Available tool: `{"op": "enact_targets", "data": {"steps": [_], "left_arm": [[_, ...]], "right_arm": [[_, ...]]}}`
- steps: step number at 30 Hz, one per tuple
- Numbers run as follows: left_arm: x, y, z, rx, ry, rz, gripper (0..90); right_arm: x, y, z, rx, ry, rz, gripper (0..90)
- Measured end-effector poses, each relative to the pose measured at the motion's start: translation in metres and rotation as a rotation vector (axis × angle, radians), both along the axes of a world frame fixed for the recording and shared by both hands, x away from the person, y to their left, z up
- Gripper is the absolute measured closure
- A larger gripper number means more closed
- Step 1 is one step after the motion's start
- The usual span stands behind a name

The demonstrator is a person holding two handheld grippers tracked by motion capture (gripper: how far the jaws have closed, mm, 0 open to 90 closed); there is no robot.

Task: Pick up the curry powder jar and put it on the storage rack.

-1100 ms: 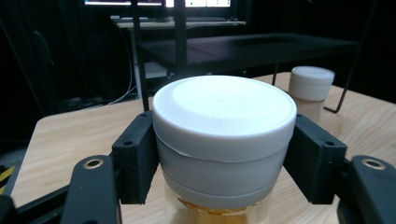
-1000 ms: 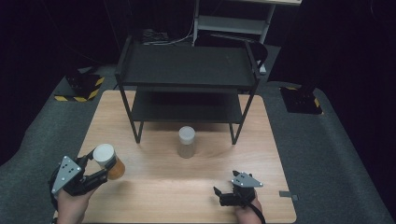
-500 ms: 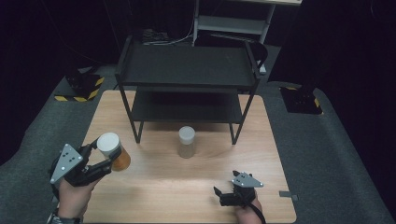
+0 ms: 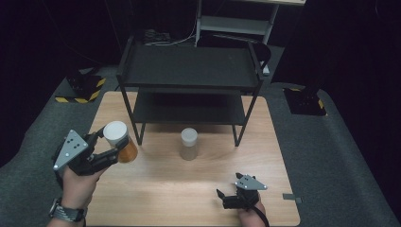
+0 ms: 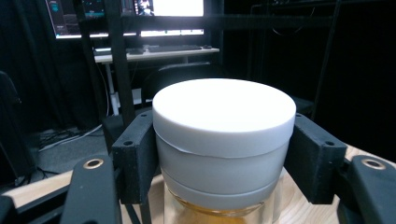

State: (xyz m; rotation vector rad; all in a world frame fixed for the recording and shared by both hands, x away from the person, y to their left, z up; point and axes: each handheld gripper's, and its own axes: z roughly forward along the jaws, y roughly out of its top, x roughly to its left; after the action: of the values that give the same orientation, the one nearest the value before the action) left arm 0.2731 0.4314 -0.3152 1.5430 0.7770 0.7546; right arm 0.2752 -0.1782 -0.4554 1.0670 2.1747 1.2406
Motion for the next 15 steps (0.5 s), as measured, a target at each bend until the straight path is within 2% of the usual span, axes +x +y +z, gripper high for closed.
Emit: {"op": "enact_targets", "data": {"steps": [10,11,15], "left_arm": [[0.014,-0.007,0.032,0.004,-0.020,-0.020,33.7],[0.014,-0.007,0.032,0.004,-0.020,-0.020,33.7],[0.018,-0.008,0.045,-0.008,-0.028,-0.023,33.7]], "right_arm": [[0.000,-0.001,-0.001,0.007,-0.003,0.002,0.2],[0.000,-0.001,-0.001,0.007,-0.003,0.002,0.2],[0.000,-0.002,-0.001,0.010,-0.001,0.001,0.2]]}}
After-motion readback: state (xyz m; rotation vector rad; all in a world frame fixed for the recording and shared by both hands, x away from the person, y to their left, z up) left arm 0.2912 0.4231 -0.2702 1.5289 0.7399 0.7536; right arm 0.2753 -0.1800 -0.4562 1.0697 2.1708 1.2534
